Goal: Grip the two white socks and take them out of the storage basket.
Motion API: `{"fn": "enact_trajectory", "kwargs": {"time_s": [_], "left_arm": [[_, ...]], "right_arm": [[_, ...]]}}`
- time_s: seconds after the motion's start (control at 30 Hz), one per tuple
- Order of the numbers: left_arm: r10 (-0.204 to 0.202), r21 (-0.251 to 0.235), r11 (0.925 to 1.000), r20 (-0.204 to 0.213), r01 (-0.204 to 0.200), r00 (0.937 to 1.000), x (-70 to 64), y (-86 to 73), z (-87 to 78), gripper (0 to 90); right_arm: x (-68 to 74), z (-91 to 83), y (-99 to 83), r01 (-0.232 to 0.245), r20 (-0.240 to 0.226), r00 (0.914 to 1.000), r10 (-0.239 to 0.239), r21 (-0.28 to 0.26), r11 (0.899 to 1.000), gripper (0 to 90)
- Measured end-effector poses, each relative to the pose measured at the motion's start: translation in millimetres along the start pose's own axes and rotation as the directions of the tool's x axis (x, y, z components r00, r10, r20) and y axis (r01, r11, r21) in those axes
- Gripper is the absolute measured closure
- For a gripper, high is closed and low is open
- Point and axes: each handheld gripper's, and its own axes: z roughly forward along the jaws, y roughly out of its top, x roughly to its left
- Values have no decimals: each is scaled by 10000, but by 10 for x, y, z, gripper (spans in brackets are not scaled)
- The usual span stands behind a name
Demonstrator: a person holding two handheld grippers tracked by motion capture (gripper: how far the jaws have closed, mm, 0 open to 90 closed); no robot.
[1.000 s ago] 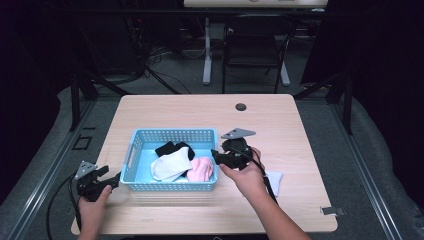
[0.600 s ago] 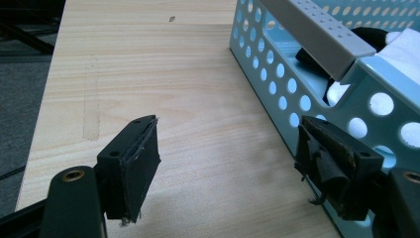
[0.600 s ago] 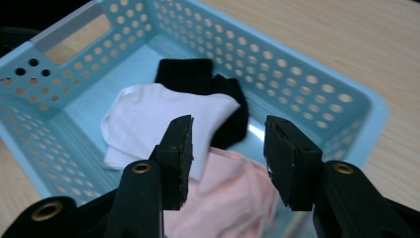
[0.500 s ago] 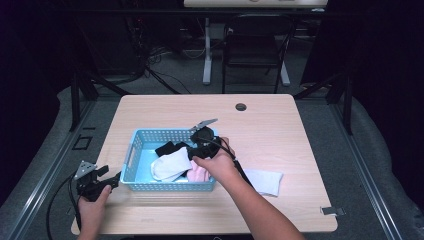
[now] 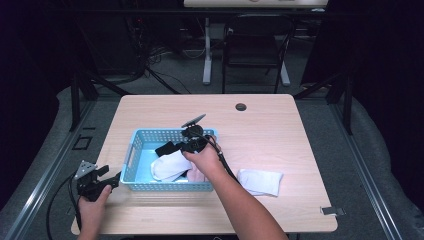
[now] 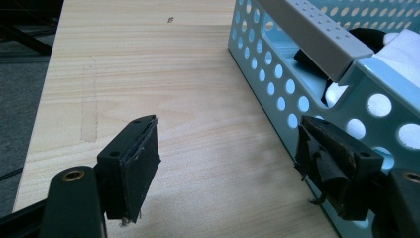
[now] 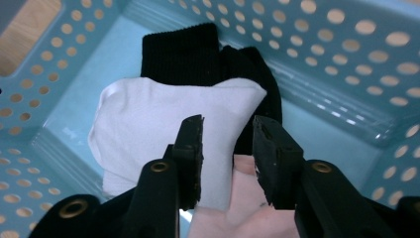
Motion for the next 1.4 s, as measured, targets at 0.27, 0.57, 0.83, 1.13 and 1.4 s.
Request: {"fn": "enact_trajectory", "kwargs": {"time_s": [0.27, 0.57, 0.83, 1.13, 1.4], "left_arm": [[-24, 11, 10000, 16, 24, 10000, -1, 2, -2, 248], [-31, -4, 10000, 20, 31, 10000, -1, 2, -3, 248], [-19, -27, 10000, 14, 19, 10000, -3, 1, 3, 248], [-2, -18, 10000, 11, 2, 10000, -5, 1, 4, 248], [20, 10, 10000, 2, -20, 10000, -6, 0, 5, 247]], "right_arm": [[-63, 209, 16, -965, -83, 9952, 979, 1048, 9898, 684], [-45, 295, -19, -1007, -482, 9930, 1079, 1314, 9862, 823], [20, 157, -27, -335, -867, 9955, 385, 584, 9977, 881], [232, -91, -72, 947, -992, 9892, -1080, -1303, 9870, 883], [349, -322, -130, 2150, -458, 9716, -2320, -2377, 9473, 884]]}}
